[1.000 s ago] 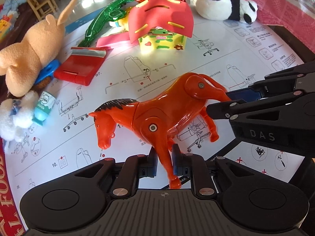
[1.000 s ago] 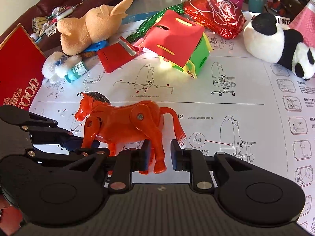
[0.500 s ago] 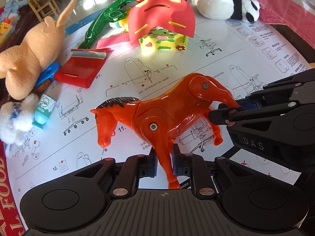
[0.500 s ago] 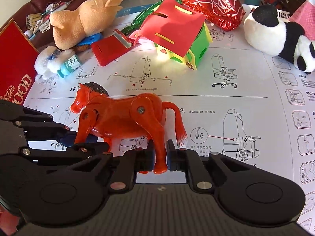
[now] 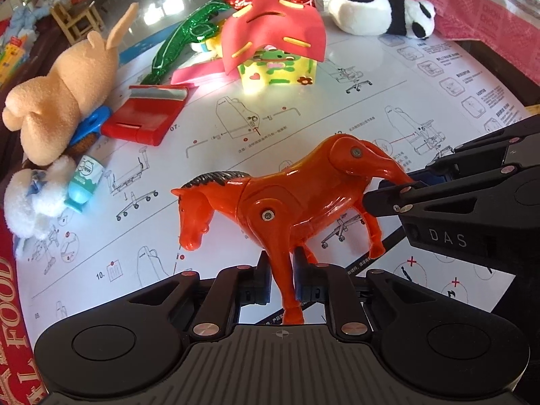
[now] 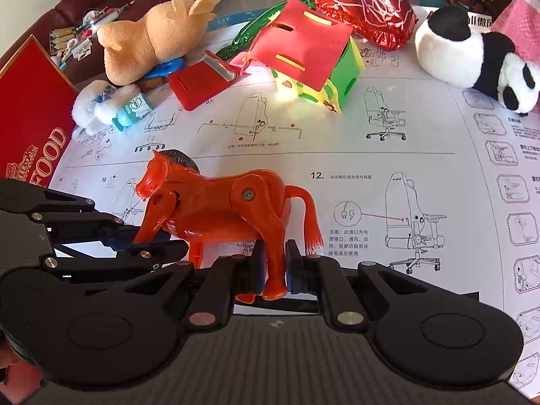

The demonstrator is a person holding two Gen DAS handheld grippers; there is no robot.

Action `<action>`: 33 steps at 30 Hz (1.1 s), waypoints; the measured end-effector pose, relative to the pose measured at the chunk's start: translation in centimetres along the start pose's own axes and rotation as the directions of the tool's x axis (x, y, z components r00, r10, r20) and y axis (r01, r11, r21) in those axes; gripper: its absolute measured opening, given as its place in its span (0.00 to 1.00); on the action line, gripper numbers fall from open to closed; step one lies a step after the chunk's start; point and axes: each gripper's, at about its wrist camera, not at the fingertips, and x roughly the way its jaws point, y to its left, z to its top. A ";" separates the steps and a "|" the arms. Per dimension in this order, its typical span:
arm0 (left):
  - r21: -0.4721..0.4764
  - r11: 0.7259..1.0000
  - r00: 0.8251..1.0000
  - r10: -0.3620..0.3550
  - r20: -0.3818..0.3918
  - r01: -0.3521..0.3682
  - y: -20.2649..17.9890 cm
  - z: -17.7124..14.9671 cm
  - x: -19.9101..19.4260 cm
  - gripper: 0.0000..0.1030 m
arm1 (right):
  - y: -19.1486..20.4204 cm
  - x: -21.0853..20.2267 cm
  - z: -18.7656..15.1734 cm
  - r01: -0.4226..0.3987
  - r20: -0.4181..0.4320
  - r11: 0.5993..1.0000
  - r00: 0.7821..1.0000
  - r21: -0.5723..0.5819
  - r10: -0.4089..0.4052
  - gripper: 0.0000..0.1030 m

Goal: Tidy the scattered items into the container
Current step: 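Lift the orange horse off the sheet with both tools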

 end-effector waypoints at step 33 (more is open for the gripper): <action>0.005 1.000 0.999 0.014 0.041 -0.014 -0.2 -0.1 -1.6 0.06 | 1.4 -1.2 -0.7 0.022 0.020 0.999 1.000 -0.034 -0.022 0.12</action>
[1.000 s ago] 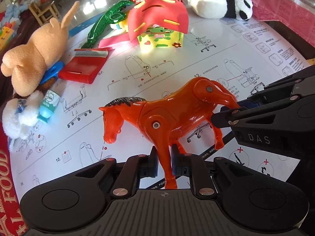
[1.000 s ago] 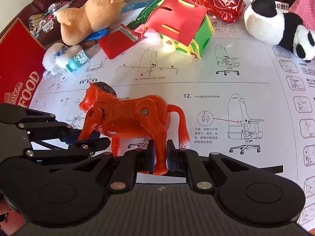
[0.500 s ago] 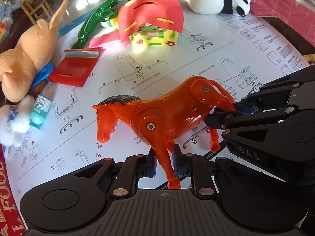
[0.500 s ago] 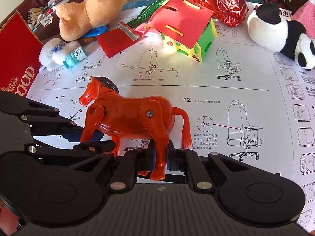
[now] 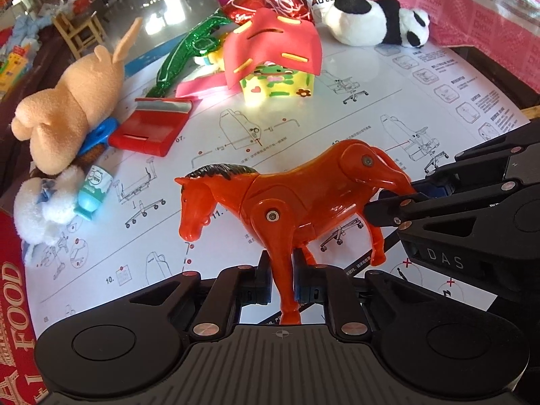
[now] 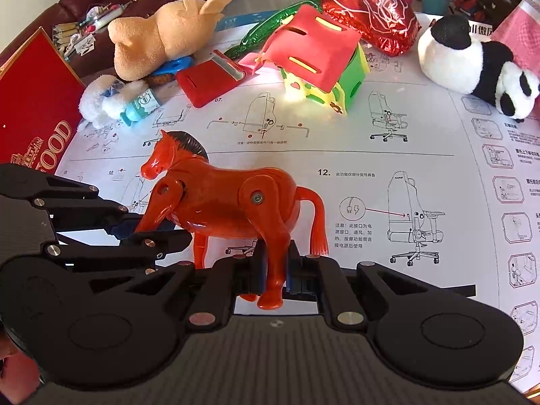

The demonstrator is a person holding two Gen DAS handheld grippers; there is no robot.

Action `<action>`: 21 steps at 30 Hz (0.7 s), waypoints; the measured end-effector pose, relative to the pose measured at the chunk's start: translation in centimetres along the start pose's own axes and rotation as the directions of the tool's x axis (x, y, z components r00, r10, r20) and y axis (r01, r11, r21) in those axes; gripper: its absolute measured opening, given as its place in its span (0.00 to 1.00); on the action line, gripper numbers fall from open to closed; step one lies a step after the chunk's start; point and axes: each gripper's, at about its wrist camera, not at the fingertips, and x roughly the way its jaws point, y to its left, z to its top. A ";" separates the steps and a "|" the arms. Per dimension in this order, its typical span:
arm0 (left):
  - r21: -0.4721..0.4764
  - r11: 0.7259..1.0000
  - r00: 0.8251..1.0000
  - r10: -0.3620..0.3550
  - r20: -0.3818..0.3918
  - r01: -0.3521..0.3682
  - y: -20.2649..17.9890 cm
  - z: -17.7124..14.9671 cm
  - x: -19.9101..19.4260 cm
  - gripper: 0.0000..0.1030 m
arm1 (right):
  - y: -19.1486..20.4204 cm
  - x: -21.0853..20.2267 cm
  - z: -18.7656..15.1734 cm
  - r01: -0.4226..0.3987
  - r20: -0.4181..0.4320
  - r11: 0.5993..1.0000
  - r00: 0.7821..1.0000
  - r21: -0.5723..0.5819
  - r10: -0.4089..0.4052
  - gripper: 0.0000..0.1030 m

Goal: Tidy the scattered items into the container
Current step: 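Lift the orange horse off the sheet with both tools, then carry the orange horse with both tools over the red box and lower it in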

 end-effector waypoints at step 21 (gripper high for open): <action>-0.115 0.991 0.980 0.090 0.180 -0.070 5.3 -2.9 -12.9 0.07 | 7.8 -8.2 2.4 -0.078 0.167 0.970 0.979 -0.230 0.119 0.12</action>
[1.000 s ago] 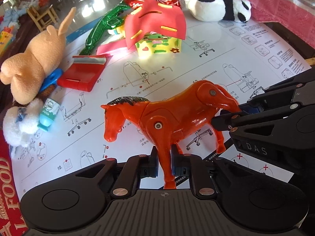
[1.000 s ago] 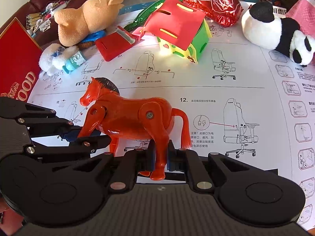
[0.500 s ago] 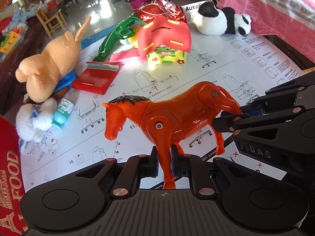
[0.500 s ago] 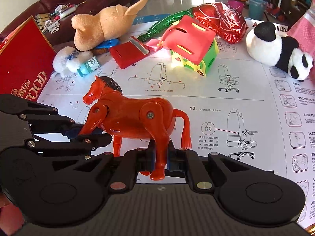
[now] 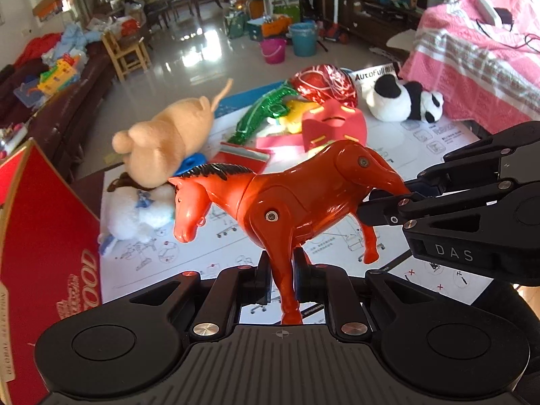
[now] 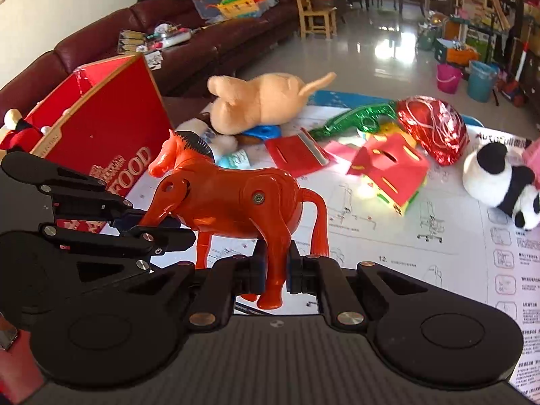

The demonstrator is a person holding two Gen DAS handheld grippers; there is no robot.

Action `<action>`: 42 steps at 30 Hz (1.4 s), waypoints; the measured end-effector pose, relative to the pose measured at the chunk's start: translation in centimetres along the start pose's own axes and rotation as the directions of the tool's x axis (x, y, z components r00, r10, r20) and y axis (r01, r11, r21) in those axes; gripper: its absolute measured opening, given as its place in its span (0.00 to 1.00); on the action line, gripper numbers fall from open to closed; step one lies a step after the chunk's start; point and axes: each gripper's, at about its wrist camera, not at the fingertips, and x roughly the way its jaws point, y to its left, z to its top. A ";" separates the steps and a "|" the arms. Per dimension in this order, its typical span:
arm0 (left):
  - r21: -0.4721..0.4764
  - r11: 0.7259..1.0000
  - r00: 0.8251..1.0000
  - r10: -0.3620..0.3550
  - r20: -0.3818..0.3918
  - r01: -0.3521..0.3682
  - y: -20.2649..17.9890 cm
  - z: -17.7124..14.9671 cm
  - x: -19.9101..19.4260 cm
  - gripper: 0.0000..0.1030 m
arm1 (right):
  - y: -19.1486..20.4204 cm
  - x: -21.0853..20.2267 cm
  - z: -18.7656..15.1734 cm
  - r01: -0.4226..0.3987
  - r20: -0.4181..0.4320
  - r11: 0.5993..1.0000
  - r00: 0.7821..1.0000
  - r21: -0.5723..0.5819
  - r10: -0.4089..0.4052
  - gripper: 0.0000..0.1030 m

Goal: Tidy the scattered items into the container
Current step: 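Carry the orange horse with both tools over the red box and lower it in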

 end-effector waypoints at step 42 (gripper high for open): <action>-0.470 0.771 0.890 0.449 -0.078 -0.430 18.3 -16.4 -21.2 0.86 | 29.4 0.6 7.5 -0.374 -0.063 0.767 0.913 -0.520 0.403 0.93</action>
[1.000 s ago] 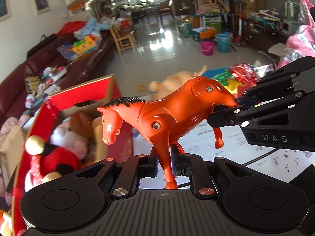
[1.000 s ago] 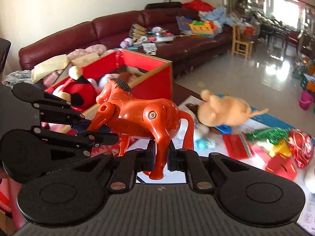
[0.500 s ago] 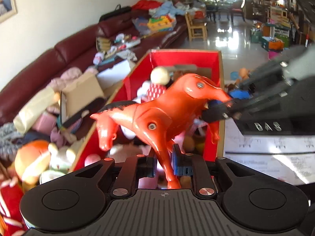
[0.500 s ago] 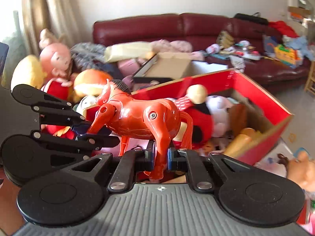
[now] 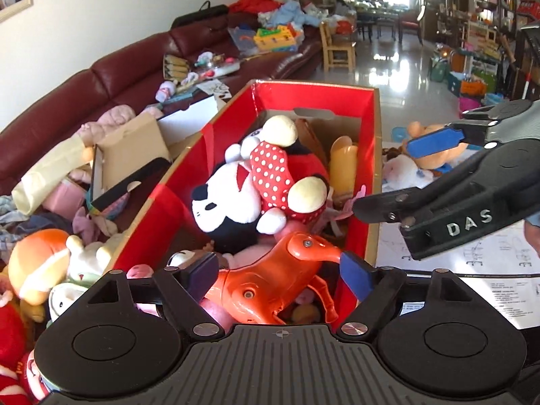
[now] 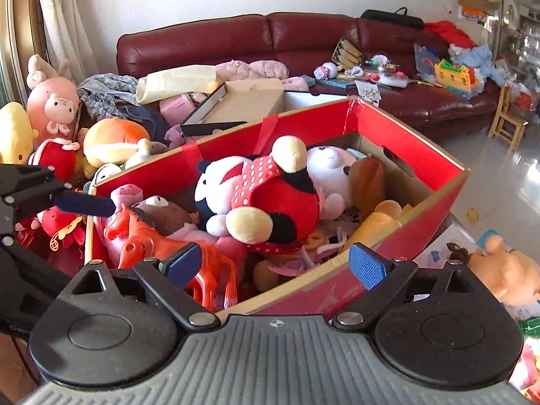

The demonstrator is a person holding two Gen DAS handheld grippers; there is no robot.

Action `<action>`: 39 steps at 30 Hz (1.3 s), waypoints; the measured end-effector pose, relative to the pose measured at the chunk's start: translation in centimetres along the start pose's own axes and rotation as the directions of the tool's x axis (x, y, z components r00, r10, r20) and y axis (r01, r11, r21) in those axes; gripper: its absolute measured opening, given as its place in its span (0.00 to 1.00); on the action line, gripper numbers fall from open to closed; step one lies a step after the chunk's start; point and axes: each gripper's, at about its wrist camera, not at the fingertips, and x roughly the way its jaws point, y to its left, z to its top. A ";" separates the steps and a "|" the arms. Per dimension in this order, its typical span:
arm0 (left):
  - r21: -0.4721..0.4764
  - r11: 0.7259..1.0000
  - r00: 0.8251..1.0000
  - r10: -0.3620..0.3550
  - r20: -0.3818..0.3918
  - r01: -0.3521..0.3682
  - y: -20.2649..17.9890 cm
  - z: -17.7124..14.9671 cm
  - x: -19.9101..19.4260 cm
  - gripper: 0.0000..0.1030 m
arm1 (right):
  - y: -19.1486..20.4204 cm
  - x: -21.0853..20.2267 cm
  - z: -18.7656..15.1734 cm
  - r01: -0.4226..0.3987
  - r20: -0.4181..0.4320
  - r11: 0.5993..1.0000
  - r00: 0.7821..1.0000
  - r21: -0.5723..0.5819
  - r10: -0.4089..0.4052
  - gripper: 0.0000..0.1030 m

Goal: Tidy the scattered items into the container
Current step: 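Carry the orange horse with both tools over the red box and lower it in, then open both tools and pull them back from the box toward the sheet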

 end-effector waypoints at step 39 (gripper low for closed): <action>0.247 0.959 0.990 -0.142 -0.005 0.139 -13.6 3.9 4.1 0.87 | -11.4 -4.7 -8.0 0.082 0.020 0.928 0.995 0.364 -0.096 0.96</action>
